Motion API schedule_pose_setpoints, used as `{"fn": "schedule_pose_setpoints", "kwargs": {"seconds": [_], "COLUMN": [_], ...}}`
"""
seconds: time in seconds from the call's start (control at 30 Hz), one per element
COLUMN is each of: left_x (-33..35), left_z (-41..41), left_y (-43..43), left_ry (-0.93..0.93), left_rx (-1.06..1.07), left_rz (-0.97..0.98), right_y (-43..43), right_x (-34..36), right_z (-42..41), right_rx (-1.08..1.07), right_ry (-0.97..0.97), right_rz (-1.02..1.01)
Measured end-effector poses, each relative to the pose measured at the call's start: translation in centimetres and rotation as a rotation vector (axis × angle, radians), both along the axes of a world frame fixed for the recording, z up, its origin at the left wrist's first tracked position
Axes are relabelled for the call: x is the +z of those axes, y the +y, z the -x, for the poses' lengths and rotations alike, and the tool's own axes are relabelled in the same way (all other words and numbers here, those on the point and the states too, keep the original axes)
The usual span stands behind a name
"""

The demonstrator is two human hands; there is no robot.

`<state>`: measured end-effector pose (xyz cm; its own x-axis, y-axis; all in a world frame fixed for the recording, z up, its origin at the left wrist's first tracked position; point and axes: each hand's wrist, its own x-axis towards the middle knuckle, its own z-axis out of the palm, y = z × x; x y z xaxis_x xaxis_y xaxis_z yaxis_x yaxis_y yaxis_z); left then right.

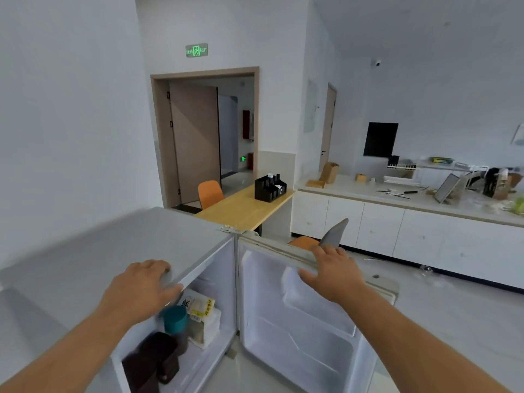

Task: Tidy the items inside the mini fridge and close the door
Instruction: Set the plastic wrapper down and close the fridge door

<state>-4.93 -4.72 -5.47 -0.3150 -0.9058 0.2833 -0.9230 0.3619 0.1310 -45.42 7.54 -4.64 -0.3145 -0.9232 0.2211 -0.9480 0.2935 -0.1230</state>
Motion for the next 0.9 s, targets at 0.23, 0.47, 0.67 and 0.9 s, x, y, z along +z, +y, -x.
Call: {"fn": "schedule_pose_setpoints", "kwargs": {"seconds": [0.23, 0.47, 0.67, 0.9], "left_x": [-0.8, -0.8, 0.1, 0.5], "left_z": [-0.9, -1.1, -1.3, -1.9], "left_y": [-1.1, -0.8, -0.1, -0.1], "left_ry": [0.098, 0.149, 0.184, 0.276], "left_rx": [0.008, -0.002, -0.022, -0.046], "left_rz": [-0.029, -0.035, -0.064, -0.129], "right_y": [1.9, 5.0, 5.4, 0.6], "right_x": [-2.4, -1.0, -1.7, -3.1], "right_z": [0.8, -4.4, -12.8, -21.2], "right_rx": [-0.036, 0.143, 0.527, 0.668], "right_ry": [0.008, -0.102, -0.175, -0.158], "right_rz": [0.038, 0.024, 0.081, 0.139]}}
